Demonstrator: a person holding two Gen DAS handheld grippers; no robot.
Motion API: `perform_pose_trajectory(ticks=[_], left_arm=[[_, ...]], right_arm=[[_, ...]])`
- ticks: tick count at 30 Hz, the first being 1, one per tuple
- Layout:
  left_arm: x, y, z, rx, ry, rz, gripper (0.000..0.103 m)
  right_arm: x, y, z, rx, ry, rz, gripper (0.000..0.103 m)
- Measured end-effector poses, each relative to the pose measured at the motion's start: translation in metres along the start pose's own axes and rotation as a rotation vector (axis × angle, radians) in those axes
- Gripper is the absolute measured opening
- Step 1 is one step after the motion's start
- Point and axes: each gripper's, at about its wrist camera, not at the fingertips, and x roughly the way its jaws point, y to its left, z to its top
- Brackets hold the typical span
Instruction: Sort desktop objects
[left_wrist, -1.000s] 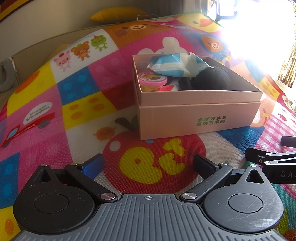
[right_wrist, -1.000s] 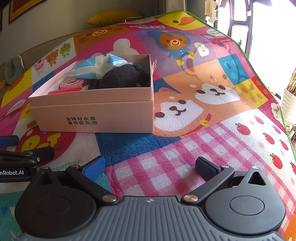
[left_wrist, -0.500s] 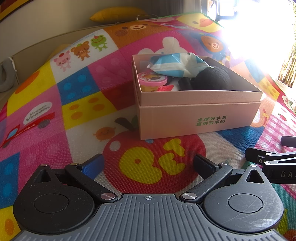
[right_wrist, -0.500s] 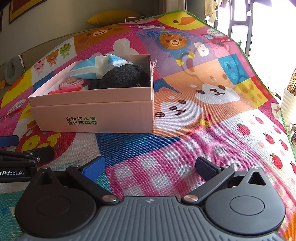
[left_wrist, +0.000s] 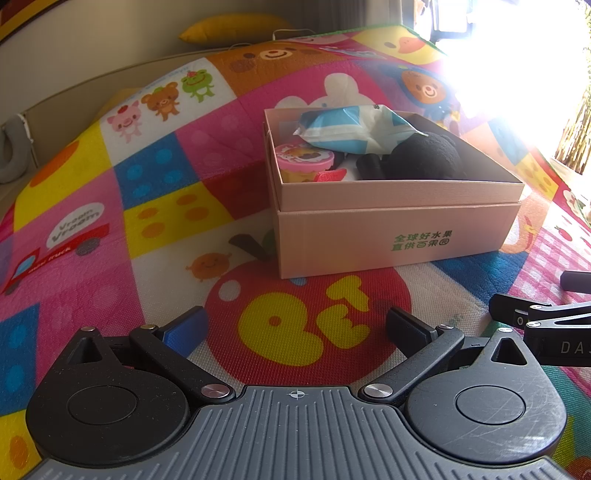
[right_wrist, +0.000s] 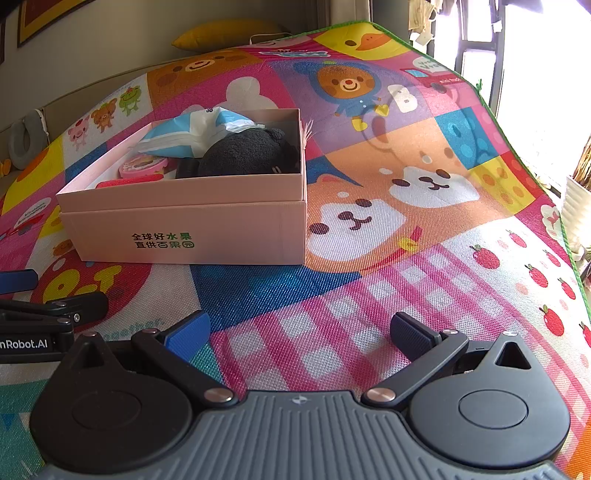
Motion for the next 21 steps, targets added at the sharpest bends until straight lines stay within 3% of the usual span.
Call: perform_pose_trajectory(ticks=[21], left_arm=[[-0.0001, -0.0002, -0.0001, 0.0, 0.0, 0.0, 0.103]], right_arm=[[-0.0001, -0.0008, 0.0, 0.0, -0.001, 0.0, 0.103]])
